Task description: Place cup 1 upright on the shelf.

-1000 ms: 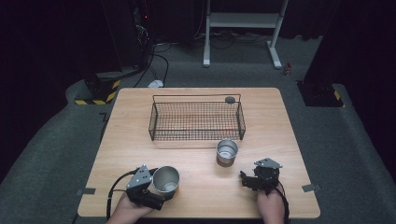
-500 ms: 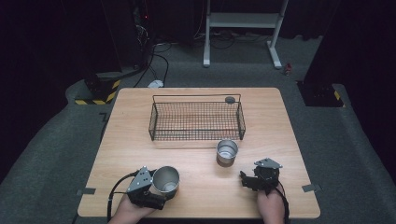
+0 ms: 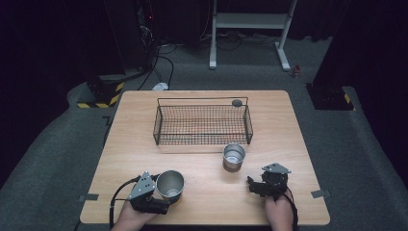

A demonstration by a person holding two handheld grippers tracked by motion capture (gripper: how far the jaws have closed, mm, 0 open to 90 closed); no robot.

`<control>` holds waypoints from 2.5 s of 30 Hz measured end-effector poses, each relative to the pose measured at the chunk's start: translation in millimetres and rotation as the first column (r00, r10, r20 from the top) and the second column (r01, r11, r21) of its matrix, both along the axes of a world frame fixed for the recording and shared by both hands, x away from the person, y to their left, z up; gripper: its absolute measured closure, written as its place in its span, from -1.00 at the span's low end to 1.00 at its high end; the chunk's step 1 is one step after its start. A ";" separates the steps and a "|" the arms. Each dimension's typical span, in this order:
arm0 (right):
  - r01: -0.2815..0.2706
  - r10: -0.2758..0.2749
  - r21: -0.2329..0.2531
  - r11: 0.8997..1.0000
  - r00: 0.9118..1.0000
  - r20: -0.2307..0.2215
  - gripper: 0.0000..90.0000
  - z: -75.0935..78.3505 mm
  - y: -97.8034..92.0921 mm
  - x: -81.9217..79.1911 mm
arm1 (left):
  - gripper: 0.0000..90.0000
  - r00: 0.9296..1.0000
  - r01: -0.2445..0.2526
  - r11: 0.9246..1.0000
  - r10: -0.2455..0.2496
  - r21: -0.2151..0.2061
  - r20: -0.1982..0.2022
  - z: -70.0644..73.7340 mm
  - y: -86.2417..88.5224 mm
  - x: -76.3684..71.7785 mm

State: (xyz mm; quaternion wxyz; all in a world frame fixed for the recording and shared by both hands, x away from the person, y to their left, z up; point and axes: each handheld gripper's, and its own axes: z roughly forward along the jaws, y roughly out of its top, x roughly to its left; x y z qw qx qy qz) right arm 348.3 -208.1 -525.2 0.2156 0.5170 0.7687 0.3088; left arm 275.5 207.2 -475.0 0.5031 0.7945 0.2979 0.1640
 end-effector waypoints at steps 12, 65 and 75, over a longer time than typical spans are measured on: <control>0.000 0.000 0.000 1.000 1.000 0.000 -0.82 0.0 0.0 0.0 | -0.70 0.999 -0.041 0.999 0.041 -0.016 0.012 2.9 7.7 2.4; -0.004 0.004 0.001 1.000 1.000 -0.002 -0.82 0.1 0.2 0.1 | -0.70 0.968 -0.243 0.965 0.248 -0.098 0.035 23.2 19.8 43.4; -0.004 0.004 0.002 1.000 1.000 -0.004 -0.82 0.2 0.3 0.0 | -0.70 0.964 -0.264 0.958 0.267 -0.114 0.012 23.4 18.6 55.2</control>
